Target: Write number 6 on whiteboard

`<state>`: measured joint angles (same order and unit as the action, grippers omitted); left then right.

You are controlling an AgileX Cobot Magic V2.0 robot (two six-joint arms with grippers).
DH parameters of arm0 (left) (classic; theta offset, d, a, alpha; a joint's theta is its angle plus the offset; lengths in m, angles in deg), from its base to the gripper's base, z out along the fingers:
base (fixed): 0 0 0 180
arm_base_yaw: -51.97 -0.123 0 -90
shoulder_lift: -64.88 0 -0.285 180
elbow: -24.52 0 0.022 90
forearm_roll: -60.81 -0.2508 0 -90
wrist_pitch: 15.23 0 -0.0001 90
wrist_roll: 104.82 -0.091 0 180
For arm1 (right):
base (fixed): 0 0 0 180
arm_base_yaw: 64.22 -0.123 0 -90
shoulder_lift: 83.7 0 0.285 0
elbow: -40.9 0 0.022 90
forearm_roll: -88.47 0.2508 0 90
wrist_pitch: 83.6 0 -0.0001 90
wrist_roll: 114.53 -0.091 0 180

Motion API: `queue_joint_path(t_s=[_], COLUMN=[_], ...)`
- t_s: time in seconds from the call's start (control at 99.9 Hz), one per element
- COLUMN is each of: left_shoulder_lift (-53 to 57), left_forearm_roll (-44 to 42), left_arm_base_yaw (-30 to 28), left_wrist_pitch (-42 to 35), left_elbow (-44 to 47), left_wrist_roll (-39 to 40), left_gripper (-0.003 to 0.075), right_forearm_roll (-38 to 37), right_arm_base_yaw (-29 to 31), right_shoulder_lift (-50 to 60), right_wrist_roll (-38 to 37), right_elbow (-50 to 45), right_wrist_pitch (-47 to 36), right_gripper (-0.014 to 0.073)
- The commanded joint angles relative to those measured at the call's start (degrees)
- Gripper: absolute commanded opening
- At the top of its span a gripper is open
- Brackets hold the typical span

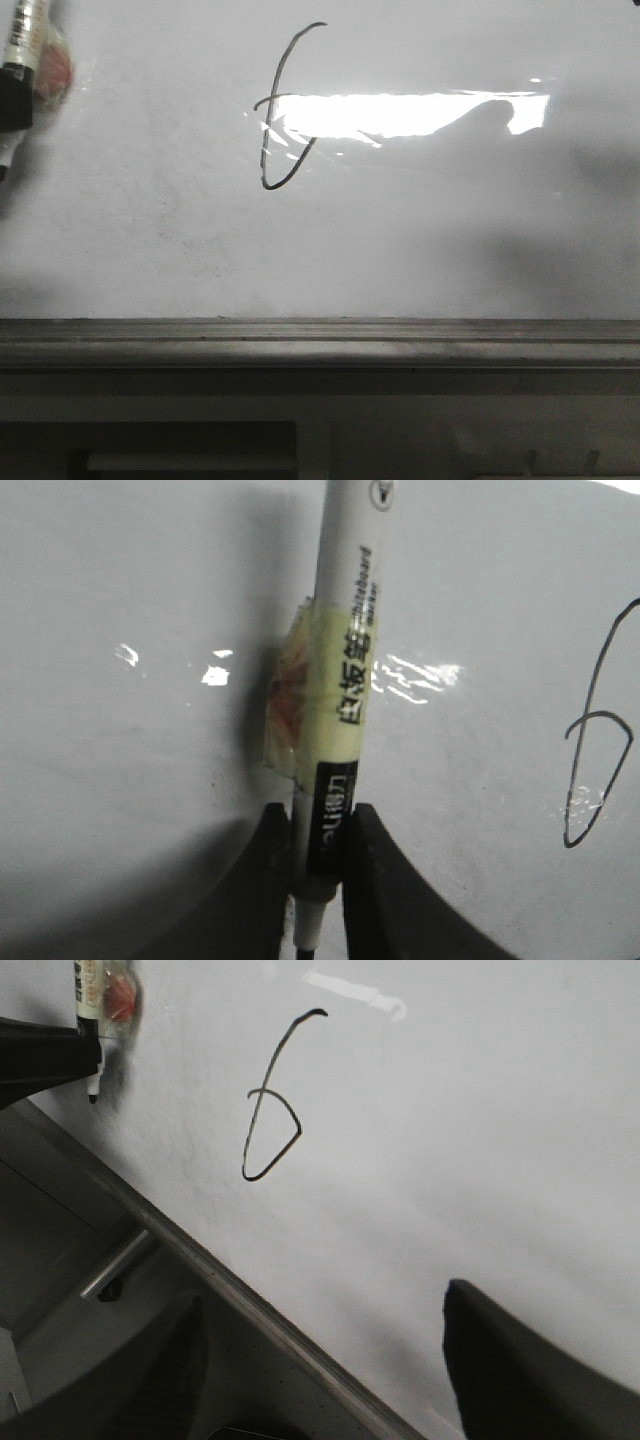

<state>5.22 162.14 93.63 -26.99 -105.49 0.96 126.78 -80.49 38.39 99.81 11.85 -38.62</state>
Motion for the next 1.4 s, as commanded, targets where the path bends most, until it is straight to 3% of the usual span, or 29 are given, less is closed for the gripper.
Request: queue_joint_path(t_s=[0.0, 0.36, 0.46, 0.65, 0.75, 1.071, 1.151, 1.241, 1.321, 1.391], left_shoulder_lift=[-1.95, -3.96, -3.57, -0.32, 2.67, 13.08, 16.17, 19.21, 21.09, 22.23], left_forearm_roll=[-0.30, -2.24, -2.40, -2.40, -2.40, -2.25, -2.25, -2.25, -2.25, -2.25], left_arm_base_yaw=[0.18, 0.18, 0.18, 0.18, 0.18, 0.22, 0.22, 0.22, 0.22, 0.22], left_wrist_pitch=[0.11, 0.57, 0.57, -0.46, -1.50, -2.21, -1.13, 0.73, 2.74, 4.29], left_elbow=[-3.30, -4.42, -4.42, -4.42, -4.42, -3.16, -2.82, -2.47, -2.44, -2.44], left_wrist_roll=[0.41, 0.19, 0.19, -0.07, -0.46, -6.98, -9.84, -13.47, -16.53, -18.87], left_gripper=[-0.0020, 0.0002, 0.0089, 0.0371, 0.0472, 0.0484, 0.0484, 0.0480, 0.0447, 0.0362], right_forearm_roll=[2.79, 2.79, 2.68, 2.12, 1.63, 1.40, 1.40, 1.97, 2.21, 2.21], right_arm_base_yaw=[0.30, 0.30, 0.30, 0.30, 0.30, 0.30, 0.30, 0.30, 0.30, 0.30], right_shoulder_lift=[0.60, 0.60, 0.60, 0.60, 0.60, 0.74, 2.13, 5.09, 8.75, 13.06], right_wrist_roll=[0.31, 0.31, 0.31, 0.31, 0.31, 0.31, 0.31, 0.31, 0.42, 1.26], right_elbow=[0.87, 0.63, 0.63, 0.63, 0.63, 0.63, 0.39, -0.80, -3.39, -6.93], right_wrist_pitch=[-3.36, -3.13, -3.13, -3.13, -2.87, -2.00, -3.84, -7.37, -11.84, -16.03], right_gripper=[0.0444, 0.0444, 0.0444, 0.0444, 0.0444, 0.0440, 0.0401, 0.0300, 0.0149, 0.0004])
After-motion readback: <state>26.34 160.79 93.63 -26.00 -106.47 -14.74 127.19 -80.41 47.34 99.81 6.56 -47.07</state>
